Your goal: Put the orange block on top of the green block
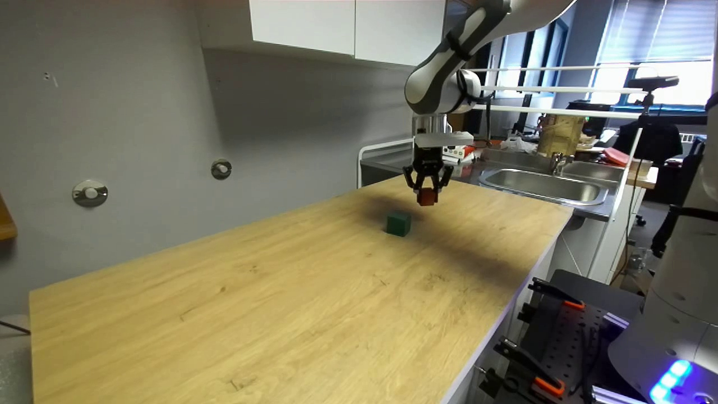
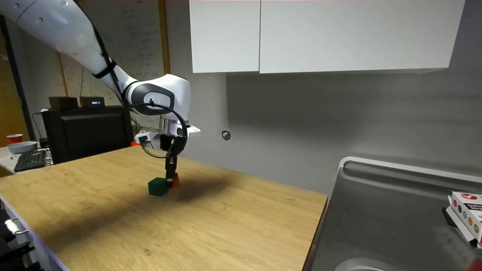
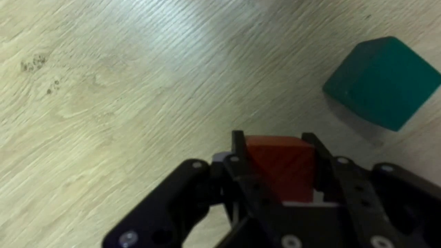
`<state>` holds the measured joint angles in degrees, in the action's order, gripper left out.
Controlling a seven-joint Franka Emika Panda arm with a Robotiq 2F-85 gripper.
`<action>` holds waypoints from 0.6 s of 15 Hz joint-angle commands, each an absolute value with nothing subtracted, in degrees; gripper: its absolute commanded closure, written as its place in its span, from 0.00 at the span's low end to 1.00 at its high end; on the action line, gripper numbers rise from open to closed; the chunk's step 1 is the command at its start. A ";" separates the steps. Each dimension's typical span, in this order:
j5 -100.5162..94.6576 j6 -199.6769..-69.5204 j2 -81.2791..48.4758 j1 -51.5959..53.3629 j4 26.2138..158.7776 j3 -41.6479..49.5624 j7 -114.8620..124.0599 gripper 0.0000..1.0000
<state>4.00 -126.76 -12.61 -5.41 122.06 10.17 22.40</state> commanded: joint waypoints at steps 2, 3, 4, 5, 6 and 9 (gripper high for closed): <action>1.22 -124.06 -11.27 -3.73 118.66 9.02 24.59 0.81; 0.95 -123.67 -11.49 -3.33 117.90 8.69 24.66 0.81; 0.71 -123.22 -12.00 -2.84 116.93 8.31 24.78 0.81; 0.52 -122.76 -12.30 -2.38 116.15 7.97 24.89 0.81; 0.29 -122.44 -12.73 -1.89 115.43 7.60 24.93 0.81; -0.03 -121.44 -13.84 -0.68 113.65 6.57 25.01 0.81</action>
<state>1.57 -124.00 -12.26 -1.49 116.90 7.64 23.11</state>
